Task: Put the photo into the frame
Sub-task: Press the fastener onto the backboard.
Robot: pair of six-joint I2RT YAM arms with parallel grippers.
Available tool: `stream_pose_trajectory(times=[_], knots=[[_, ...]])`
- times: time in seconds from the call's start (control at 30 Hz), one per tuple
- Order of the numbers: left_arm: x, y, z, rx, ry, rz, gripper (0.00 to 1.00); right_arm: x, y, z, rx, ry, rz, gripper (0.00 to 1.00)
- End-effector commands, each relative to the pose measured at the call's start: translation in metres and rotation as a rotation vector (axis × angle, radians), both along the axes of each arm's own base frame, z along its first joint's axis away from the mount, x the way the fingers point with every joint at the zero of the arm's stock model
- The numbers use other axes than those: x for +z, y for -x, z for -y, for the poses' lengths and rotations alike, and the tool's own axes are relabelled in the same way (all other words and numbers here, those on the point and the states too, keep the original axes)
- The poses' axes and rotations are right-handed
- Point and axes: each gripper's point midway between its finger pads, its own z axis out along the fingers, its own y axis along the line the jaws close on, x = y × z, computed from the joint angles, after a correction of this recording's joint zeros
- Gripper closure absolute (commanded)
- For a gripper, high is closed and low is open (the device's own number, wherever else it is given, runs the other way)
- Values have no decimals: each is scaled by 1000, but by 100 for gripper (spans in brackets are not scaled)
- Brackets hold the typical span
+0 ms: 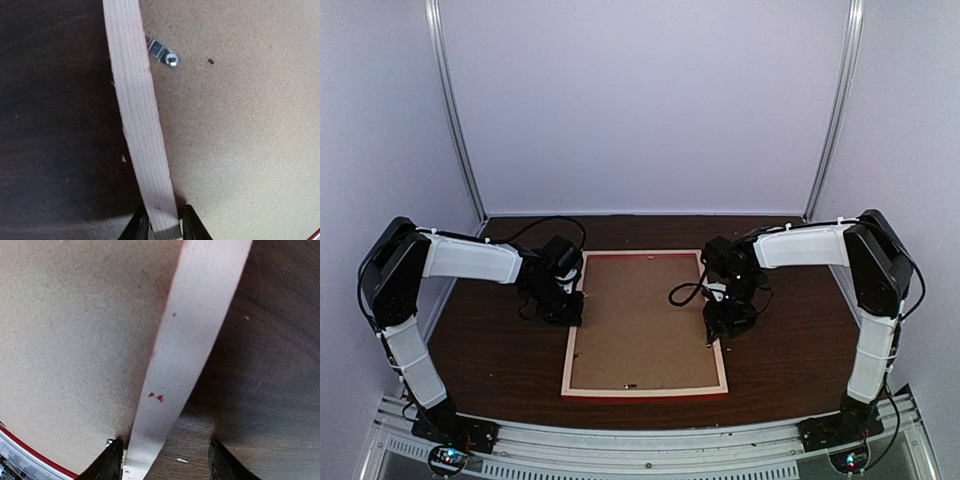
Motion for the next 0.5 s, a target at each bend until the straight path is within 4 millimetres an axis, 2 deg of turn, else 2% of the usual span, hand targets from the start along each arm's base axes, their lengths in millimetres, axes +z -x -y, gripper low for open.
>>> stream_pose_trajectory(times=[0.0, 0.47], knots=[[-23, 13, 8, -49, -8, -45, 75, 4, 9, 1, 1, -1, -13, 40], [-23, 14, 7, -48, -9, -46, 76, 10, 8, -1, -30, -39, 0, 34]])
